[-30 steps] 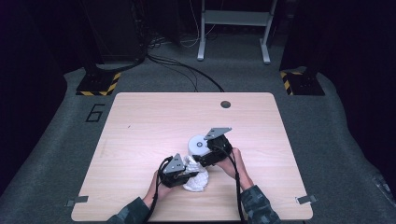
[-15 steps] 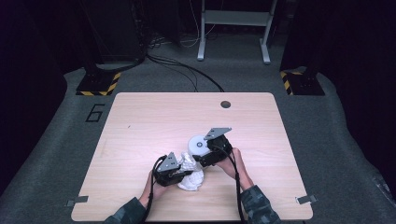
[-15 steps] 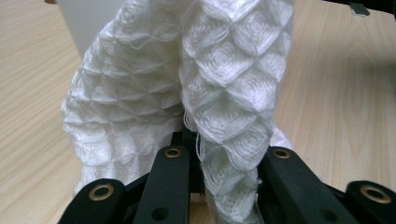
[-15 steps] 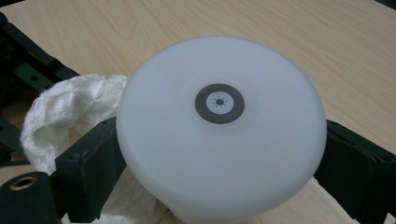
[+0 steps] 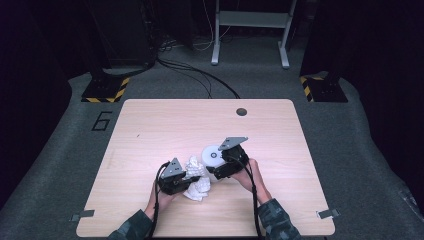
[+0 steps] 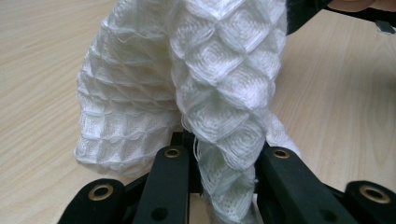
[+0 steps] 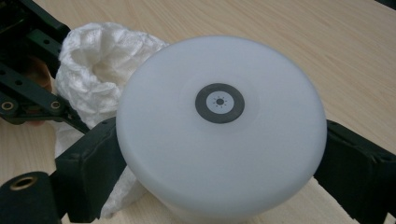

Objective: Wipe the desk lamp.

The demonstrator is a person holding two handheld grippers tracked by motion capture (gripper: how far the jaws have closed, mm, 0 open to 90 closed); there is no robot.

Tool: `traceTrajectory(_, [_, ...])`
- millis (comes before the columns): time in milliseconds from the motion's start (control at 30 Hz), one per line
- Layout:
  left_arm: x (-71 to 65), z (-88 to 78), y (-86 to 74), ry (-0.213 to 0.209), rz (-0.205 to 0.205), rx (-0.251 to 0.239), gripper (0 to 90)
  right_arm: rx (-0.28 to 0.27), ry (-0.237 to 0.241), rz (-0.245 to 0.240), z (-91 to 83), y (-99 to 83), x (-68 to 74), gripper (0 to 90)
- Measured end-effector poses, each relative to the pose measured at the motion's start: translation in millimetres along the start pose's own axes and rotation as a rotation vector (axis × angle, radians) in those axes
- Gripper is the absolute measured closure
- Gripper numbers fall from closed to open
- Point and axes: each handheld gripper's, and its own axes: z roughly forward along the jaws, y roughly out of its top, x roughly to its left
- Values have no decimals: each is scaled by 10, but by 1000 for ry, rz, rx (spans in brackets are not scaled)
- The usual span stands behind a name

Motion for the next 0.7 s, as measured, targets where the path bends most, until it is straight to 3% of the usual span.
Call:
traceTrajectory(467, [155, 3, 70, 26, -41, -14, 782, 0, -4, -1, 3, -1, 4, 87])
traceTrajectory(567, [204, -4, 118, 30, -62, -32, 782, 0, -5, 10, 2, -3, 8, 87])
traceTrajectory(700, [275, -14, 216, 36, -57, -44, 782, 3, -4, 15, 1, -6, 9, 87])
